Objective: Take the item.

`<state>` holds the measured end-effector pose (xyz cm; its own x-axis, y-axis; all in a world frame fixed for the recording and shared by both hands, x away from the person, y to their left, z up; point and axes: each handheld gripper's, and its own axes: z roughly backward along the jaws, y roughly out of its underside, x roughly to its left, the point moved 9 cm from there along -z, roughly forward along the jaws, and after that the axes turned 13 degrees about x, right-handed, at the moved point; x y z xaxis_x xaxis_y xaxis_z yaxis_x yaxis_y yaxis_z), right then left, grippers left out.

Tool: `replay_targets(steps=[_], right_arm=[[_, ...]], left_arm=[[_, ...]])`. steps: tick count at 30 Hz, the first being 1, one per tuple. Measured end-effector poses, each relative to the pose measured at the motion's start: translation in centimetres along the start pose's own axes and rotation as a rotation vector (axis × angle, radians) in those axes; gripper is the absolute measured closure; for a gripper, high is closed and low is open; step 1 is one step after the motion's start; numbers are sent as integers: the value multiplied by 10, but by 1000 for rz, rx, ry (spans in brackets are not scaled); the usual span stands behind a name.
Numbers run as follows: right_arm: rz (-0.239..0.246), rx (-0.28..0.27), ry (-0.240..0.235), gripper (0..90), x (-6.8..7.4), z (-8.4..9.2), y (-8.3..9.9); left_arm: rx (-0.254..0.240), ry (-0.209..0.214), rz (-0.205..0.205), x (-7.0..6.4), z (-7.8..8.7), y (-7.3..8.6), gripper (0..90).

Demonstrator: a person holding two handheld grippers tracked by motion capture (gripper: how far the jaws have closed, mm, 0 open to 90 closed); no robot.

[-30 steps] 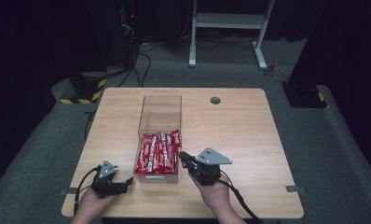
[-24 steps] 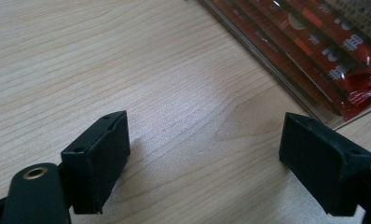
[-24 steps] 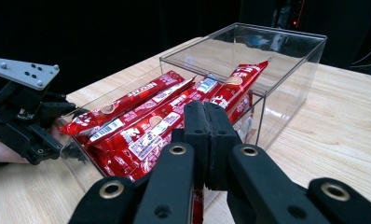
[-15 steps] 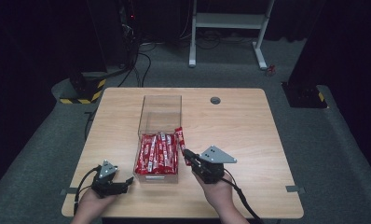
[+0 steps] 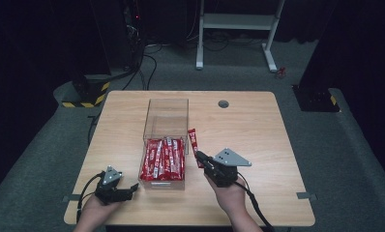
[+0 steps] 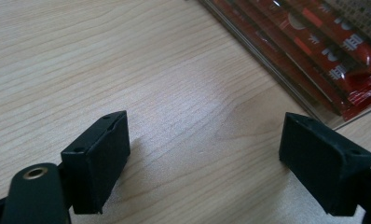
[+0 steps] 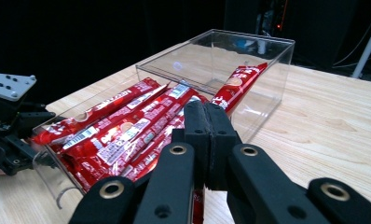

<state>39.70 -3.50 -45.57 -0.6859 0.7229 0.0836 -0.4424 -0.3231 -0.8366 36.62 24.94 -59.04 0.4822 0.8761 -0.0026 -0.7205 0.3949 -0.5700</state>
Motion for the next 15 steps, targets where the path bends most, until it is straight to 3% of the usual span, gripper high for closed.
replay_targets(steps=[15], right_arm=[[-35, 8, 31, 900, -18, -1, 4]], left_arm=[[0, 1, 1, 0, 0, 0, 165]])
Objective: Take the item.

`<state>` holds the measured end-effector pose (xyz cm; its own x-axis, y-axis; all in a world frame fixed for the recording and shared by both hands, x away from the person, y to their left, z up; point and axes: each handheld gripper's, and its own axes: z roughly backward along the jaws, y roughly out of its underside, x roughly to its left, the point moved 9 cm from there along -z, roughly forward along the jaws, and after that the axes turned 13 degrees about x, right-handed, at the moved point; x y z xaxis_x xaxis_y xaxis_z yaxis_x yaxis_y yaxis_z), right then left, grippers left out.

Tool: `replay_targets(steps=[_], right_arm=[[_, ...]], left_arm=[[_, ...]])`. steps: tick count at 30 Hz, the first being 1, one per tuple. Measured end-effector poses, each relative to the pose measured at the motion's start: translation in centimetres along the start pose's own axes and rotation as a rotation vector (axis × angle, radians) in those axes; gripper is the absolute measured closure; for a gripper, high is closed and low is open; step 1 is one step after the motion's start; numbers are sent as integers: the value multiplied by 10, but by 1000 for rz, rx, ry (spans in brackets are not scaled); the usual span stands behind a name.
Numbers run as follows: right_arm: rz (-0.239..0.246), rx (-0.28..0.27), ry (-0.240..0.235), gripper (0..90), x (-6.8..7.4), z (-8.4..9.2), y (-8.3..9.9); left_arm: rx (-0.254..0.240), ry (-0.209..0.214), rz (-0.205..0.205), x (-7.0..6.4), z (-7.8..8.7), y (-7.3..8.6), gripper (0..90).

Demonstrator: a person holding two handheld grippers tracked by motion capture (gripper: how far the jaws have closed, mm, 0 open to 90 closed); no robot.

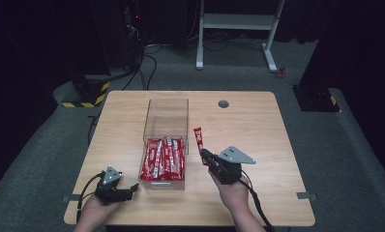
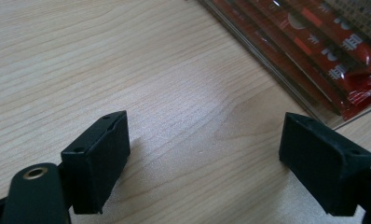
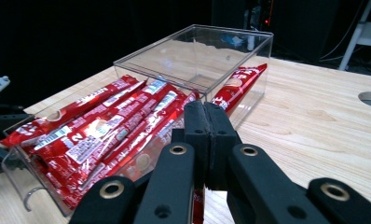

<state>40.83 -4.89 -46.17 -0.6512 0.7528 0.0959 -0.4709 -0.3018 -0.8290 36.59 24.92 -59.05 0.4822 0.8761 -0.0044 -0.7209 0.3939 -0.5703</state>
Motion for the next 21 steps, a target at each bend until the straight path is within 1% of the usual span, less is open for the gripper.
replay_targets(steps=[9, 12, 21], right_arm=[[-15, 14, 25, 900, -12, -5, 5], [-25, 29, 33, 900, -17, -8, 9], [-41, 52, 47, 900, -26, -15, 16]], left_arm=[[0, -1, -2, 0, 0, 0, 165], [0, 0, 0, 0, 0, 0, 165], [0, 0, 0, 0, 0, 0, 165]])
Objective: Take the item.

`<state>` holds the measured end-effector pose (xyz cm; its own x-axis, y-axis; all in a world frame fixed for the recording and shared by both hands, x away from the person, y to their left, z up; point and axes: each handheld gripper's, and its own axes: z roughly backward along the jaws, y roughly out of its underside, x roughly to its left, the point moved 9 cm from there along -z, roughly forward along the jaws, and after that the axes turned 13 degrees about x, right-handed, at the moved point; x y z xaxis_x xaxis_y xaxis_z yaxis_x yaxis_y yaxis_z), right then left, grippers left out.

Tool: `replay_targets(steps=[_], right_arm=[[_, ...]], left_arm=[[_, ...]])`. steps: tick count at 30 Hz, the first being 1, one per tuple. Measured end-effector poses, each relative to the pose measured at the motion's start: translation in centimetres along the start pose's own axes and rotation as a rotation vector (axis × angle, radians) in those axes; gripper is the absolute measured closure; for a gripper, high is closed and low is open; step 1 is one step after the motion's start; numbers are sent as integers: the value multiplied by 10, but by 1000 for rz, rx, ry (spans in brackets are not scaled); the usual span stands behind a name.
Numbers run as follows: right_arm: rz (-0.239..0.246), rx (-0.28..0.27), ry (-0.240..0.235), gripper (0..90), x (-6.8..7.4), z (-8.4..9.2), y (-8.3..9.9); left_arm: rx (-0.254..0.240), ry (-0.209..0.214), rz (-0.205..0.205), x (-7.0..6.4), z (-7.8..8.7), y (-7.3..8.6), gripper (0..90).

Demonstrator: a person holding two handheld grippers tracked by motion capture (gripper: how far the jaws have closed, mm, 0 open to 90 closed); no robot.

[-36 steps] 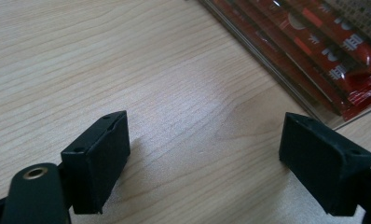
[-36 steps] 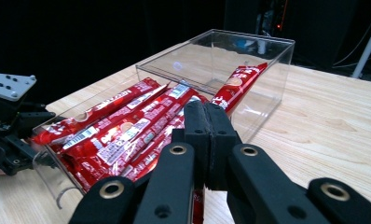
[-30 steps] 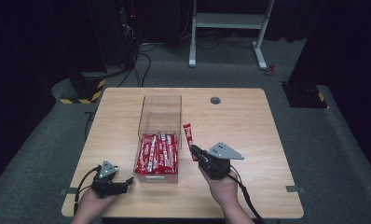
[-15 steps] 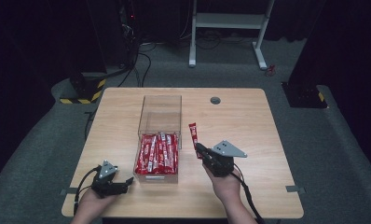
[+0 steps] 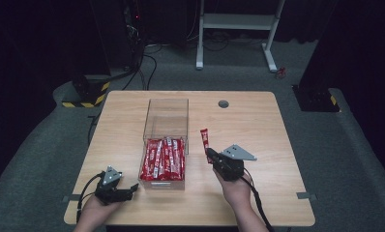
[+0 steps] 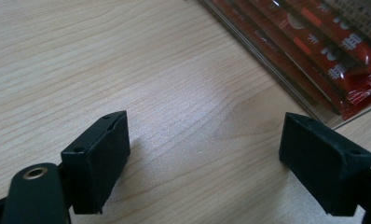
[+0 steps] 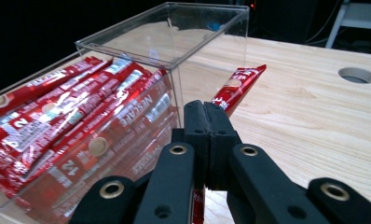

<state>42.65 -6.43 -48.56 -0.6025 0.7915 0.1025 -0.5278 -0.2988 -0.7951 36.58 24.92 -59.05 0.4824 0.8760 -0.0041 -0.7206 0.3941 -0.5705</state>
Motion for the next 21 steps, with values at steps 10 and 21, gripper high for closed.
replay_targets(steps=[10, 21], right_arm=[[-24, 37, 13, 900, -11, -12, 10], [-35, 80, 33, 900, -19, -26, 22]], left_arm=[[1, -1, 0, 0, 0, 0, 165], [2, -2, -2, 0, 0, 0, 165]])
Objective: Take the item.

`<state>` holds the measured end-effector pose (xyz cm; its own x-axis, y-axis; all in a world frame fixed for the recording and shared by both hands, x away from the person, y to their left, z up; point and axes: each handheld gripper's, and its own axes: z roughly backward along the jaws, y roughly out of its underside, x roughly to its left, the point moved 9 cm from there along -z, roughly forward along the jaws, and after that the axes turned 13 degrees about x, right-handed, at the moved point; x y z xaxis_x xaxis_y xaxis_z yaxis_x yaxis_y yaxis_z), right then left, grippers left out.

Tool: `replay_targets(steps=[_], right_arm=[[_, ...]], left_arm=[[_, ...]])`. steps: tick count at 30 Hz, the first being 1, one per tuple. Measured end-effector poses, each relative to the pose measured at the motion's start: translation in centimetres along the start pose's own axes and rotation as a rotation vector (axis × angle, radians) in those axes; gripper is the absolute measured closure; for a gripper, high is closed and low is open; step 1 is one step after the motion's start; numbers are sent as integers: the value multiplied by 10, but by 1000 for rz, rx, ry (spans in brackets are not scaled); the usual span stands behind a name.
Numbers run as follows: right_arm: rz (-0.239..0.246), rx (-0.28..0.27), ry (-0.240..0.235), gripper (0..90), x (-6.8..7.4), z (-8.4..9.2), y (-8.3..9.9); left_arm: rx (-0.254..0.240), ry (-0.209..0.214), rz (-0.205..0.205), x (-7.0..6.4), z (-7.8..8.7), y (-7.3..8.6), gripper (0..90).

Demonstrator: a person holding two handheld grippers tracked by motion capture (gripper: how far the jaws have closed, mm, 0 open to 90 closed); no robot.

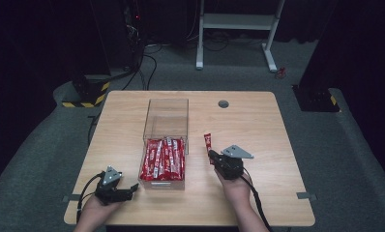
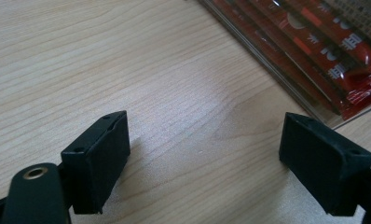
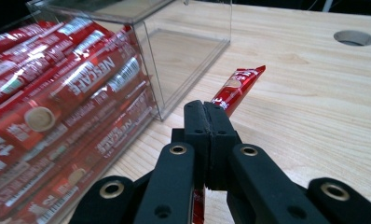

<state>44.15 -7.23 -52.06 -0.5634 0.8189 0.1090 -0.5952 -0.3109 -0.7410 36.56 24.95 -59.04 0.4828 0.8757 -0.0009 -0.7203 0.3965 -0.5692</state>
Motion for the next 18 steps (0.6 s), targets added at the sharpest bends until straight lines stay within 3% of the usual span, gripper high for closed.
replay_targets(steps=[18], right_arm=[[-20, 68, 19, 900, -11, -21, 17]], left_arm=[[0, -1, -2, 0, 0, 0, 165]])
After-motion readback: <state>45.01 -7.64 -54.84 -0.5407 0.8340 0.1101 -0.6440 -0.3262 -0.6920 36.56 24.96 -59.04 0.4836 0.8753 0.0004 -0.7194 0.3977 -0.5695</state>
